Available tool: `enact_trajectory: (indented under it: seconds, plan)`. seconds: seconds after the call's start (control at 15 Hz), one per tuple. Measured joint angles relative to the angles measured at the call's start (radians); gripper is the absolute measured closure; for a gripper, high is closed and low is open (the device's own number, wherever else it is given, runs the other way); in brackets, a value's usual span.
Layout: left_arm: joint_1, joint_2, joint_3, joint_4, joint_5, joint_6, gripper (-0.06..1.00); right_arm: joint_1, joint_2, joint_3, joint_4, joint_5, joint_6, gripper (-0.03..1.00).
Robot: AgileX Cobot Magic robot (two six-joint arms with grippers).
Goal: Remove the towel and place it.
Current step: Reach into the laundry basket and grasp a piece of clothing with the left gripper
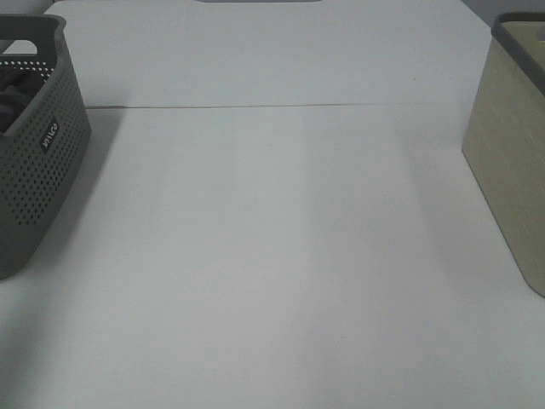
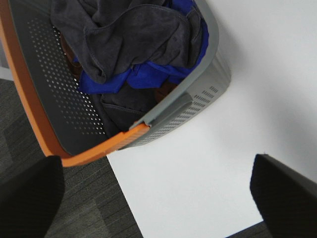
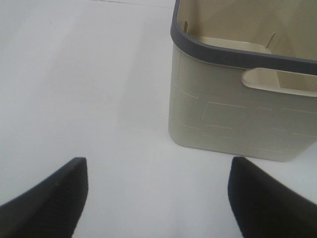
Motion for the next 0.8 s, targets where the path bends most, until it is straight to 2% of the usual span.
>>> enact_trajectory:
  seconds: [0.2,0.27,0.33,0.53,0.8]
  plan:
    - [0.000,0.245,-0.129,0.040,-0.002,0.099,-0.01,0.000,0.000,0.000,0.000,0.000,0.000,0.20]
    - [0.000,0.320,-0.175,0.070,-0.002,0.107,-0.01,0.000,0.000,0.000,0.000,0.000,0.000,0.20]
    - [0.000,0.439,-0.249,0.147,-0.003,0.116,-0.01,0.000,0.000,0.000,0.000,0.000,0.000,0.20]
    - [0.000,0.561,-0.339,0.232,-0.004,0.164,-0.01,0.000,0.000,0.000,0.000,0.000,0.000,0.20]
    - [0.000,0.761,-0.468,0.252,-0.044,0.271,0.00,0.000,0.000,0.000,0.000,0.000,0.000,0.20]
